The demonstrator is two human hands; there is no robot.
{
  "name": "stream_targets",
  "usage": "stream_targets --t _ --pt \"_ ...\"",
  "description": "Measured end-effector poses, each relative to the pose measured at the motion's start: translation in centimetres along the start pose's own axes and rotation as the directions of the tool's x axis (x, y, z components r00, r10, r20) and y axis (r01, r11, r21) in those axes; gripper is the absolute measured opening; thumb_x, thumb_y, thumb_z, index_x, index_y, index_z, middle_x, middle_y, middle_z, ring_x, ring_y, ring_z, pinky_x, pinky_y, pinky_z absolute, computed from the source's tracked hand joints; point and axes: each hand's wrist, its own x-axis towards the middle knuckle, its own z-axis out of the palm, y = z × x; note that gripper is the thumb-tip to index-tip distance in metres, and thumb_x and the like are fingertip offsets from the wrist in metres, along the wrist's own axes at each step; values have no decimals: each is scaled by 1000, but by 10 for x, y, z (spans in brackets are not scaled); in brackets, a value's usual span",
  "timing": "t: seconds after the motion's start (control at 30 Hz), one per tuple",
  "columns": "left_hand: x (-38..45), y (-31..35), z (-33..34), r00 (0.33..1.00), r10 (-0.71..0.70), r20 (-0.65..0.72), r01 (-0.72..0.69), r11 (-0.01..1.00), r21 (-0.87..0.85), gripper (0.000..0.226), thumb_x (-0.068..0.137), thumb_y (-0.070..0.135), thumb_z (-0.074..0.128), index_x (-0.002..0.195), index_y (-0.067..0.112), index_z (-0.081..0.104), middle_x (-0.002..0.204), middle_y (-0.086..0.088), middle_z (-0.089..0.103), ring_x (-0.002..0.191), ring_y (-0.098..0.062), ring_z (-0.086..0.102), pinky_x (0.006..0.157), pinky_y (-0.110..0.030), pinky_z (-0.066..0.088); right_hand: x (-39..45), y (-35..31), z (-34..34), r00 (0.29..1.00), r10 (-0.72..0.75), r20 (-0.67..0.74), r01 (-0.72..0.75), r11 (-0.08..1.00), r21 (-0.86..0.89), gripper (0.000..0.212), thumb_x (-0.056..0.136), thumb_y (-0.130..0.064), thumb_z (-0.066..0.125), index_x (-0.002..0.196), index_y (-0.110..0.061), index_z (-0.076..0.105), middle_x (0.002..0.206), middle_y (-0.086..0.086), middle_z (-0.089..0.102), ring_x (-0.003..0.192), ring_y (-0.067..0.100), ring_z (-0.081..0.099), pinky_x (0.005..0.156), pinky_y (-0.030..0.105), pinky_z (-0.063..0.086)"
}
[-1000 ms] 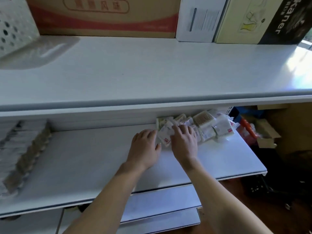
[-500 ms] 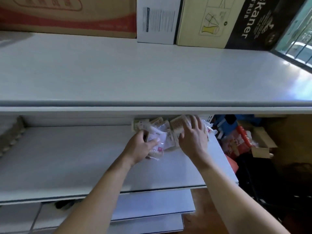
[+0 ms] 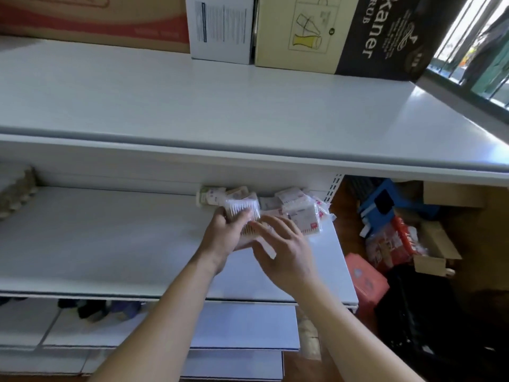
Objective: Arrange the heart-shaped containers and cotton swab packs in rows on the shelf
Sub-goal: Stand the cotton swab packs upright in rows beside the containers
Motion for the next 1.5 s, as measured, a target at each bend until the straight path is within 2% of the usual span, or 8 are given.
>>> stream_targets --t 0.13,0.3,0.5,0.7,0.87,1.3,1.4,1.5 --pt "-1 -4 -10 995 46 -91 -30 986 164 43 73 44 78 105 18 66 99 -1 77 95 -21 73 91 -48 57 22 35 -11 962 264 -67 -272 952 -141 42 88 -25 56 126 -8 63 128 13 62 121 35 53 103 43 40" --pt "-6 -4 -20 993 47 -112 -24 978 205 56 66 46 81 107 14 60 103 -6 74 96 -22 71 90 -42 56 56 70 -5 786 578 220 -381 732 -564 53 89 -51 56 135 -24 52 137 14 50 134 36 35 113 46 24" --pt "-2 -10 -21 986 65 -150 -40 986 163 37 84 24 80 109 10 57 103 -7 72 87 -15 70 69 -24 50 48 78 -4 897 429 110 -326 808 -490 26 81 -17 62 105 -19 73 102 9 69 101 35 57 102 43 34" --pt "-1 -18 -14 989 50 -140 -20 978 210 38 83 29 80 108 13 57 105 -7 72 94 -19 71 79 -33 56 43 79 6 868 384 314 -197 848 -493 60 80 -40 64 137 -27 53 136 11 54 135 37 38 113 49 29" --pt "1 -19 -18 981 65 -184 -21 972 232 44 78 37 83 105 16 56 105 -5 71 94 -18 70 84 -35 56 47 84 11 927 261 268 -86 845 -528 34 84 -34 70 118 -29 68 114 7 69 115 33 56 108 46 34" --pt "3 -15 4 1000 8 -16 -8 1000 -21 59 80 51 77 112 6 59 102 -17 73 86 -32 74 67 -40 59 -2 5 -13 998 -56 -41 59 997 57 36 90 -10 58 125 -11 68 129 10 60 103 26 61 81 33 49" --pt "2 -18 8 991 -15 -136 7 998 -60 59 77 36 84 120 14 50 112 -15 68 96 -37 72 64 -55 61 0 30 -31 975 219 -47 -223 960 -168 39 91 -26 56 126 -10 63 123 13 63 107 35 59 84 41 49" --pt "1 -21 4 985 -8 -173 0 999 -44 65 73 35 88 120 11 49 97 -9 68 77 -26 73 61 -60 59 3 50 -39 728 685 -19 -639 669 -380 60 90 -48 59 136 -13 47 123 16 54 110 37 52 84 42 47"
